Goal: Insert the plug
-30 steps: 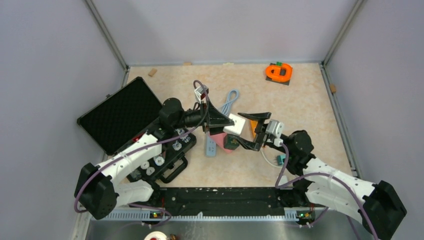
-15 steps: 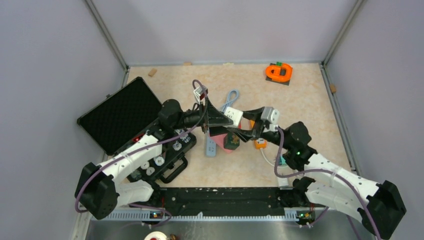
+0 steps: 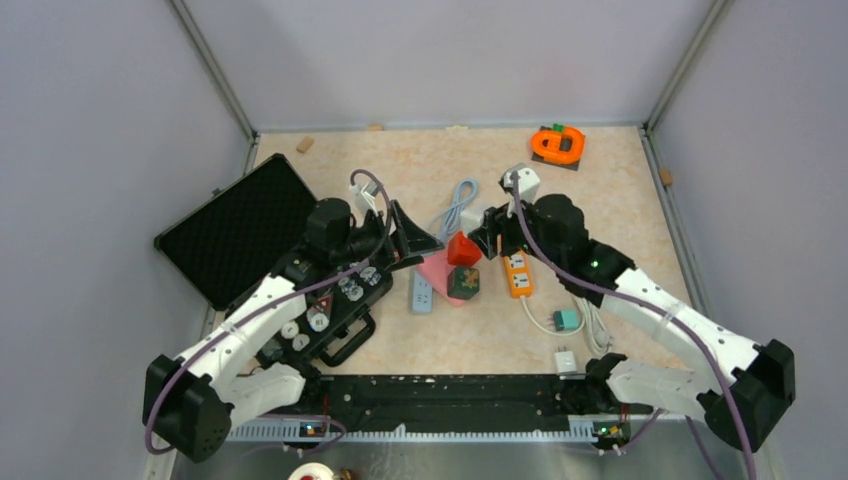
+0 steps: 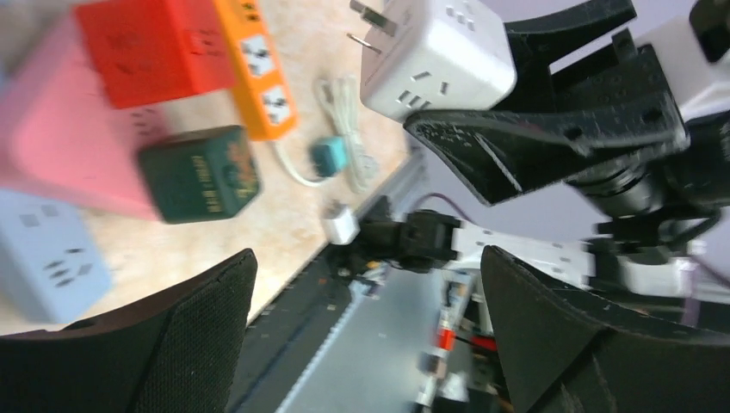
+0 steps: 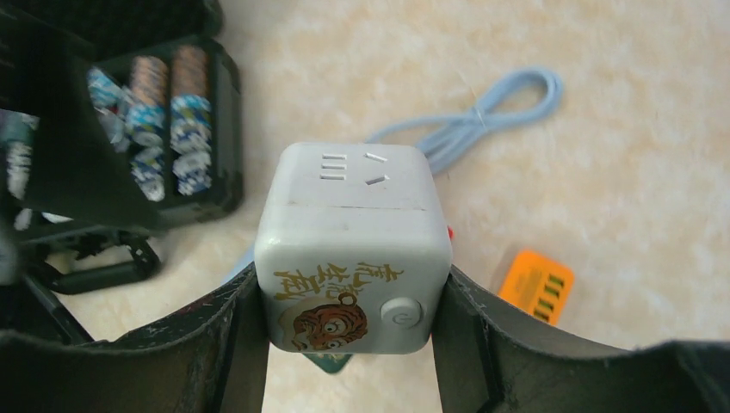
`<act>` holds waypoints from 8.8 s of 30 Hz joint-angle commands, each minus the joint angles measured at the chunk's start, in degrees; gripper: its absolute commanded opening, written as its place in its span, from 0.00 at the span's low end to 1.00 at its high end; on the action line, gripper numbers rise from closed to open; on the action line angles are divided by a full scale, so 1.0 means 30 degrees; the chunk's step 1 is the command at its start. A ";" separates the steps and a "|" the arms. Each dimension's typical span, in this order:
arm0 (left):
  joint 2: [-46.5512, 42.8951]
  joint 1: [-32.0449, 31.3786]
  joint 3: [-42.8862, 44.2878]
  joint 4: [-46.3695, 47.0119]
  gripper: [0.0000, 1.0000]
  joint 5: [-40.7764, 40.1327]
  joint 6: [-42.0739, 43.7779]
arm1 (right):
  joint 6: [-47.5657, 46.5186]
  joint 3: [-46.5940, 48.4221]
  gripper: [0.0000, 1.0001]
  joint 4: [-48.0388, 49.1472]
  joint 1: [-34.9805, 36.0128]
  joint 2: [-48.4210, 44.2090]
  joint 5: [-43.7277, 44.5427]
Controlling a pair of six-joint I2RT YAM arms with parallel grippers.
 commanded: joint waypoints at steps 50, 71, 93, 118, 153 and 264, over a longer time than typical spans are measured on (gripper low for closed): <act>-0.3863 0.0051 -0.0613 -0.8956 0.99 -0.8394 1.2416 | 0.1591 0.7996 0.00 -1.4958 -0.6588 1.1260 -0.1284; -0.3815 0.0044 -0.0476 -0.8937 0.99 -0.8369 1.2418 | 0.1570 0.7105 0.00 -1.4703 -0.6554 1.2080 -0.0957; -0.3965 0.0047 -0.0330 -0.9033 0.99 -0.8309 1.2435 | 0.2519 0.6635 0.00 -1.5237 -0.4595 1.5007 0.2459; -0.4121 0.0052 0.0012 -0.9142 0.99 -0.8285 1.2464 | 0.2810 0.2722 0.00 -1.2577 -0.4096 1.8274 0.0760; -0.4074 0.0046 0.0103 -0.8389 0.99 -0.7652 1.2145 | 0.1617 0.6028 0.95 -1.3891 -0.4266 0.9940 -0.2301; 0.0462 -0.8406 0.1246 -0.0679 0.00 -1.3537 1.7341 | 0.8602 0.3061 0.99 -0.6756 -0.9290 0.1849 -1.3542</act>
